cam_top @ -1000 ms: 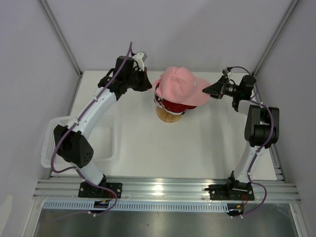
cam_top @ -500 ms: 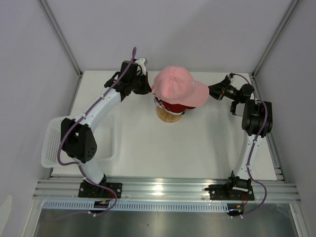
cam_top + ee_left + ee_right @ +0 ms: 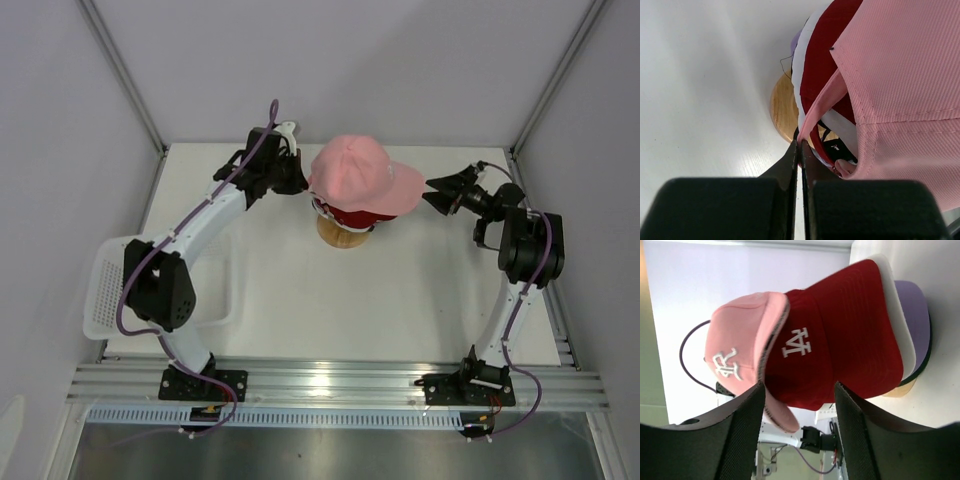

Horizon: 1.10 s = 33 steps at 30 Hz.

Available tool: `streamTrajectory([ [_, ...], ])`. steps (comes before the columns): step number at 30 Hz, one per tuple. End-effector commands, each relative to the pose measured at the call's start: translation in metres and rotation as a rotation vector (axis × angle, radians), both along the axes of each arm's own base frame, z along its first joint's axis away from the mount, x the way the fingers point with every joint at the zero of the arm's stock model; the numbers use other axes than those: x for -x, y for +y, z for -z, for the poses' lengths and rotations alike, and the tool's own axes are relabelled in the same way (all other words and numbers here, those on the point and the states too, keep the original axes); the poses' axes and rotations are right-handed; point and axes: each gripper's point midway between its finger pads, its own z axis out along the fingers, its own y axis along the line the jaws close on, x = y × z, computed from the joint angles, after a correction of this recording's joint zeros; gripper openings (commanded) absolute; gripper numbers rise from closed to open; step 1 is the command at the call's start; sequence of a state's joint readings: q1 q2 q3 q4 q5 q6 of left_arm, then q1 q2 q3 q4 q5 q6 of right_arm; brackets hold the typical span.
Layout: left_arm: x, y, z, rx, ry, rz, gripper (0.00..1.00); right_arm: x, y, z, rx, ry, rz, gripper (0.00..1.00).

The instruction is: Stack the hats

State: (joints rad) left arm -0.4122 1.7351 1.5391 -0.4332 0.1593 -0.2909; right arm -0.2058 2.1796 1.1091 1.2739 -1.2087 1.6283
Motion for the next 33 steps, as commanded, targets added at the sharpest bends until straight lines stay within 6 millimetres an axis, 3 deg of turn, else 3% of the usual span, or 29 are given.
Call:
streamTrajectory([
  [1, 0.008, 0.002, -0.024, 0.019, -0.053, -0.011, 0.01, 0.015, -0.008, -0.064, 0.075, -0.352, 0.081, 0.61],
  [6, 0.011, 0.000, -0.022, 0.017, -0.052, -0.008, 0.01, 0.024, -0.005, -0.076, 0.073, -0.382, 0.122, 0.67],
  [13, 0.012, -0.005, -0.025, 0.024, -0.060, 0.003, 0.01, 0.031, 0.038, -0.065, 0.074, -0.396, 0.025, 0.68],
  [16, 0.012, -0.006, -0.026, 0.026, -0.061, 0.005, 0.01, 0.027, 0.044, -0.060, 0.066, -0.384, 0.012, 0.64],
  [19, 0.014, -0.007, -0.029, 0.028, -0.067, 0.007, 0.01, 0.024, 0.046, -0.061, 0.062, -0.384, -0.004, 0.43],
  [20, 0.014, -0.007, -0.030, 0.027, -0.070, 0.006, 0.01, 0.023, 0.046, -0.065, 0.061, -0.391, -0.006, 0.27],
  [23, 0.017, -0.008, -0.037, 0.034, -0.086, 0.008, 0.01, 0.022, 0.042, -0.072, 0.040, -0.375, 0.002, 0.00],
  [30, 0.025, -0.006, -0.070, 0.050, -0.165, -0.004, 0.01, 0.028, 0.039, -0.118, 0.033, -0.441, -0.028, 0.00],
  [33, 0.029, -0.007, -0.087, 0.074, -0.208, -0.003, 0.01, 0.026, 0.038, -0.127, 0.028, -0.449, -0.035, 0.00],
])
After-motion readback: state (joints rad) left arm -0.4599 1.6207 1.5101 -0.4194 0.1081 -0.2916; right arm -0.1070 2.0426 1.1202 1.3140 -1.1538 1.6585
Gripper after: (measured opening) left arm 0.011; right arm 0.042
